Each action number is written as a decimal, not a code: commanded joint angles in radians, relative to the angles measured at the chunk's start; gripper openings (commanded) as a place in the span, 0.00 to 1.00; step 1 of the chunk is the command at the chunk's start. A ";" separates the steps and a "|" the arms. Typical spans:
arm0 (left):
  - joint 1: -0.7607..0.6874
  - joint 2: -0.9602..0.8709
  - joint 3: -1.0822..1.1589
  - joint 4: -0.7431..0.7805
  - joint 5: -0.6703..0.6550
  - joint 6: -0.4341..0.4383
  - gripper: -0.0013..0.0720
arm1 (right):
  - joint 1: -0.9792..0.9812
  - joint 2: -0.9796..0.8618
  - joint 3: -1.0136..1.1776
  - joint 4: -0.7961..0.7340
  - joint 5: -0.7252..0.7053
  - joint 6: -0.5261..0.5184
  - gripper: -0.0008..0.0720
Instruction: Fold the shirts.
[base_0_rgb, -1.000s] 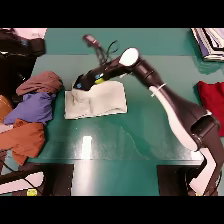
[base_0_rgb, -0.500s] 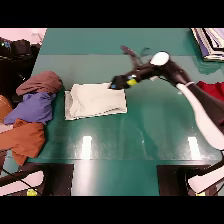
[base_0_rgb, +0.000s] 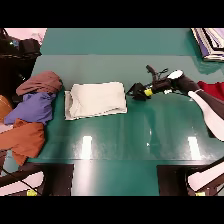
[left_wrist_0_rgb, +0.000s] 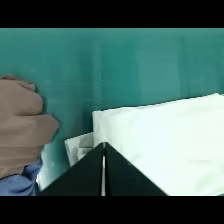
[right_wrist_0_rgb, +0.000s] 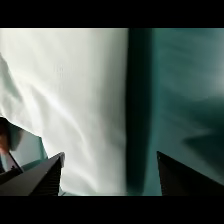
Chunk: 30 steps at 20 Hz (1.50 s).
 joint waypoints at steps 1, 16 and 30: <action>-0.039 -0.002 0.000 -0.002 0.014 0.000 0.05 | 0.085 -0.125 0.108 0.085 0.004 0.003 0.92; -0.177 -0.002 0.000 -0.059 0.014 -0.001 0.05 | -0.103 0.039 0.396 -0.228 0.025 0.090 0.03; -0.386 -0.002 0.000 -0.055 0.123 -0.048 0.05 | -0.986 0.204 0.397 -0.409 0.086 0.168 0.03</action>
